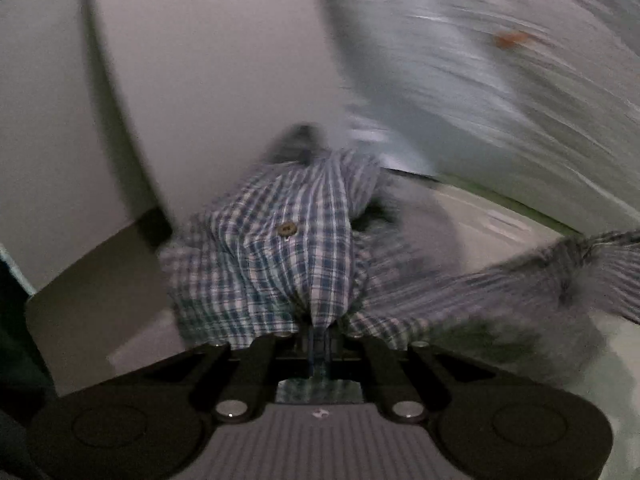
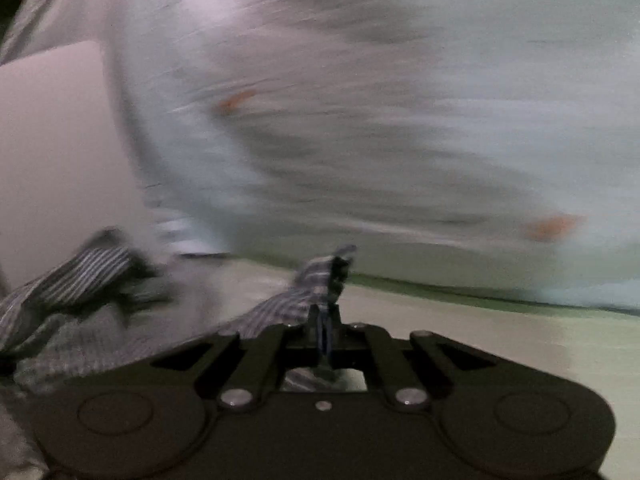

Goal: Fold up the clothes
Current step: 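Carry the shirt to the open mat and lay it down with both grippers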

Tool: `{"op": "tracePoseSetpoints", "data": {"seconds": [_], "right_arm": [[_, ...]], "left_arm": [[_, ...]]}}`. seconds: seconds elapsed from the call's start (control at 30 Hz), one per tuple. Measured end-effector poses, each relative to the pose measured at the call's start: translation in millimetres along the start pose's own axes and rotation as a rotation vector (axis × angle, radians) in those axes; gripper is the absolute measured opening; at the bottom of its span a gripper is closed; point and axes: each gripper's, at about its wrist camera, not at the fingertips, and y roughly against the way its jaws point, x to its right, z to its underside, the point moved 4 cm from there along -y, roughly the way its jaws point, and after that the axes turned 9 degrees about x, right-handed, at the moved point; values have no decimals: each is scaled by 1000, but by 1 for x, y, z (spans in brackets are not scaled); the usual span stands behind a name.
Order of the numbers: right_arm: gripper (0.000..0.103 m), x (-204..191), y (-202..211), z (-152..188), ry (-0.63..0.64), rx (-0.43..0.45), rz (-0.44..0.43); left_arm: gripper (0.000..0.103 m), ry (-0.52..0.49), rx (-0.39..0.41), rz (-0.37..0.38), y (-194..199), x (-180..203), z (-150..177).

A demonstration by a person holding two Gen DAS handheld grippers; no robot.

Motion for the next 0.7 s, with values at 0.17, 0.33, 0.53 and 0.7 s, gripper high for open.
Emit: {"op": "tracePoseSetpoints", "data": {"seconds": [0.17,0.33,0.53,0.7], "right_arm": [[2,159,94,19,-104,7,267],[2,282,188,55,-158,-2,514],[2,358,243,82,-198,-73,636],[4,376,252,93,-209,-118,628]], "left_arm": [[4,-51,-45,156,54,88,39],[4,-141,-67,318,119,180,84],[8,-211,-139,504,192,268,154],[17,-204,-200,576,215,277,174]]}}
